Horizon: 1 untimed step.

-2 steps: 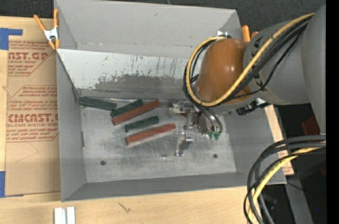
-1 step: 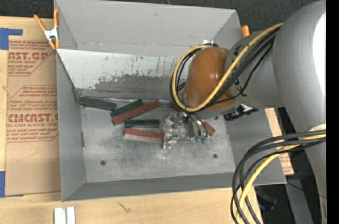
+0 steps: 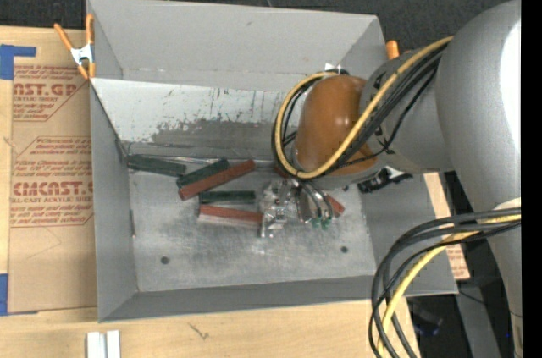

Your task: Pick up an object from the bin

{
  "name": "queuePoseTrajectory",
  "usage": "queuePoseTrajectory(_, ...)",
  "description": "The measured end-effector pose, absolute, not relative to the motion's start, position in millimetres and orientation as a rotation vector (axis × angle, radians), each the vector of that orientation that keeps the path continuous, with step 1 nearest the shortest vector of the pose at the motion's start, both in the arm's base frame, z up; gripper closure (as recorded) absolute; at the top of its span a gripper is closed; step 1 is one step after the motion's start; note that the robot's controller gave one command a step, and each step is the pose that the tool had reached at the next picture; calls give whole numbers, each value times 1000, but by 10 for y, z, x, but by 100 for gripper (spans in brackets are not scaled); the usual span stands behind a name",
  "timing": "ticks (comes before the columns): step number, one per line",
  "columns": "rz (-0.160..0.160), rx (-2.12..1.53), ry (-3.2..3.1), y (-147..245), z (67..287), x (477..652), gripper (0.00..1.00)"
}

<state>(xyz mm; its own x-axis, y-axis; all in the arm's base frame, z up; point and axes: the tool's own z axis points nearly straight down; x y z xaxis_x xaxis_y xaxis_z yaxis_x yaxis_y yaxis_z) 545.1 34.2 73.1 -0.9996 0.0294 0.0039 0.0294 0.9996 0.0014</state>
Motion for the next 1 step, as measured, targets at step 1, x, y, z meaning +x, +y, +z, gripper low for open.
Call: queuePoseTrajectory(1, -1, -62, -3137, 278, 2439, 5213, 100)
